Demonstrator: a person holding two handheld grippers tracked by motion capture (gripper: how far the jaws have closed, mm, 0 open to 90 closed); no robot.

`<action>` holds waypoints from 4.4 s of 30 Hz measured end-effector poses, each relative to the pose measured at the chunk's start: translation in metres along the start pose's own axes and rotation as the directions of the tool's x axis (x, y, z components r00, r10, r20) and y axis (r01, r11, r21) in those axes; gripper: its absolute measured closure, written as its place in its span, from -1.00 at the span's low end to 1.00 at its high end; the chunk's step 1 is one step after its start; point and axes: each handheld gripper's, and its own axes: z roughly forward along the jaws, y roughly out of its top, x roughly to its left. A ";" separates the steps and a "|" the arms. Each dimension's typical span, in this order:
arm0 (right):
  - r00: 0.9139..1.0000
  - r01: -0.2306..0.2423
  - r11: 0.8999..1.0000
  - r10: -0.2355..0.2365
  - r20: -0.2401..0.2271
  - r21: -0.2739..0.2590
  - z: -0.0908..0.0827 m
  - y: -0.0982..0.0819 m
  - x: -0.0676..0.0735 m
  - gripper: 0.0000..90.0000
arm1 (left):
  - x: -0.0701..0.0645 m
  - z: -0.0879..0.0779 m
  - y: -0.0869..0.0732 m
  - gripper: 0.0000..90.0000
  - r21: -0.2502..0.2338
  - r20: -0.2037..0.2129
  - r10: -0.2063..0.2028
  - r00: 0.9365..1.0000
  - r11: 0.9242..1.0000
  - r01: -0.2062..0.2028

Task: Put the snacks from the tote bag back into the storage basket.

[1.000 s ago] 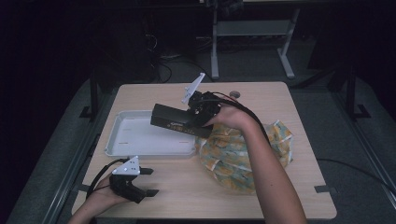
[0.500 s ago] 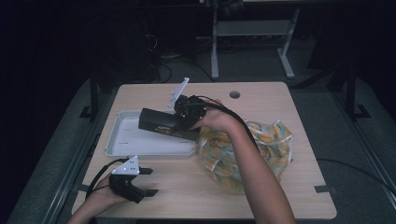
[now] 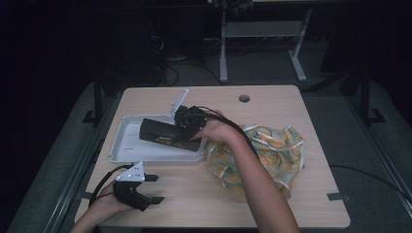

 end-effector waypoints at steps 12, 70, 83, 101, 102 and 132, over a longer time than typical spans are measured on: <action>1.000 0.010 0.999 -0.009 -0.026 0.033 0.024 0.001 0.004 -0.06 | 0.001 0.000 -0.001 -0.51 0.007 0.000 -0.001 1.000 1.000 0.001; 0.996 0.063 0.982 -0.049 -0.078 0.179 0.071 -0.009 0.015 -0.18 | 0.002 0.002 -0.002 -0.51 0.015 0.011 -0.007 1.000 1.000 0.006; 0.999 0.019 0.994 -0.014 -0.052 0.106 0.055 -0.006 0.013 -0.60 | 0.002 0.001 -0.002 -0.51 0.013 0.010 -0.009 1.000 1.000 0.009; 0.998 -0.070 0.998 0.070 0.005 -0.001 0.007 -0.022 0.010 -0.71 | 0.006 0.001 -0.002 -0.51 0.019 -0.006 -0.024 1.000 1.000 0.024; 0.997 -0.080 0.997 0.080 0.007 -0.007 0.004 -0.024 0.010 -0.71 | 0.006 0.001 -0.002 -0.51 0.018 -0.006 -0.026 1.000 1.000 0.026; 0.961 -0.239 0.964 0.252 0.117 -0.113 -0.081 -0.103 0.033 -0.70 | 0.007 0.004 -0.002 -0.51 0.027 -0.007 -0.024 1.000 0.999 0.024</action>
